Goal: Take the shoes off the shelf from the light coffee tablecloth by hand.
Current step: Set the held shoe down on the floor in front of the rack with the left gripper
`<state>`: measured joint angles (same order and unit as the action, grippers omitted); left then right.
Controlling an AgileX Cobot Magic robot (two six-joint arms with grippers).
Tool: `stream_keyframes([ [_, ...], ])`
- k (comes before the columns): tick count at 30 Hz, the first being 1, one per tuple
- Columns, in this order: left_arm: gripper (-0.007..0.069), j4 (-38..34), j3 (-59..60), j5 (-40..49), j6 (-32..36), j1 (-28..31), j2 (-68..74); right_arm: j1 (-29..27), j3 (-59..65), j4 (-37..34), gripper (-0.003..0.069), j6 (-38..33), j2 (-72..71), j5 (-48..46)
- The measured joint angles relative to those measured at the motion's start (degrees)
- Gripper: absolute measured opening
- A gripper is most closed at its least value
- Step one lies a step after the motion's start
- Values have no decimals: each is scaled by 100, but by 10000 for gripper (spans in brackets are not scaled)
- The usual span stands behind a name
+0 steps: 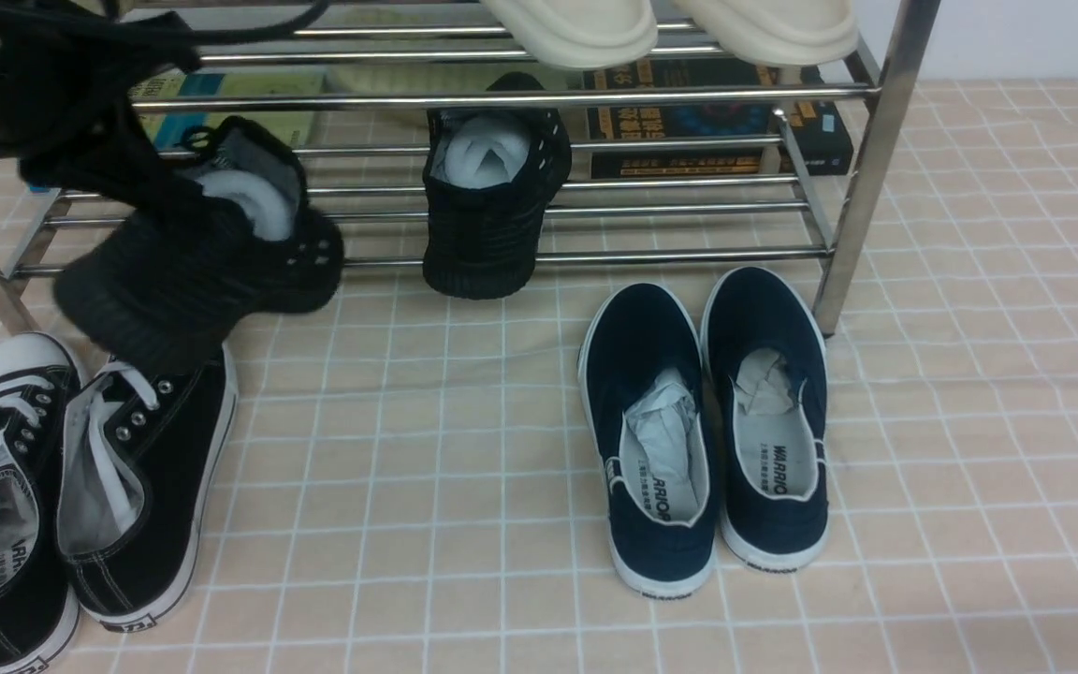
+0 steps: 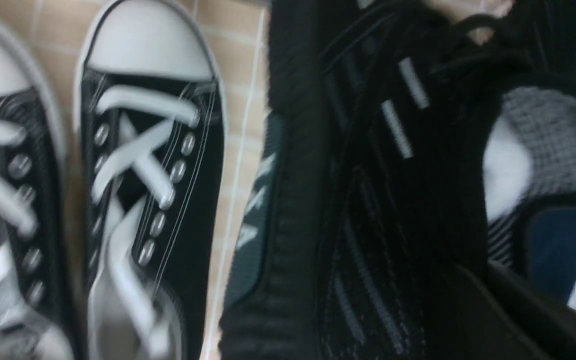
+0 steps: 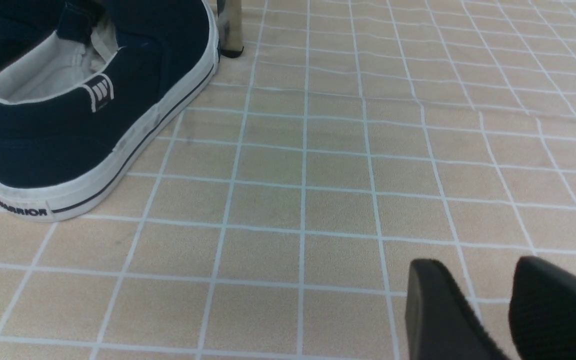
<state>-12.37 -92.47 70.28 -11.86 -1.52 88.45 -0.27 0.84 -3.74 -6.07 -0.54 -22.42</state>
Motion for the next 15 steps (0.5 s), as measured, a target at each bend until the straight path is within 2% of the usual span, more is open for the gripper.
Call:
stream_keyframes([
  [5,22,36,424,156,15,0,-561,0,0,0,239,0,0,0],
  [9,22,-174,1218,-30,-28,0,-1097,0,0,0,239,0,0,0],
  [12,22,-499,1836,-481,-85,0,-1394,0,0,0,239,0,0,0],
  [15,22,-1248,2884,-1605,-93,0,-1753,0,0,0,239,0,0,0],
])
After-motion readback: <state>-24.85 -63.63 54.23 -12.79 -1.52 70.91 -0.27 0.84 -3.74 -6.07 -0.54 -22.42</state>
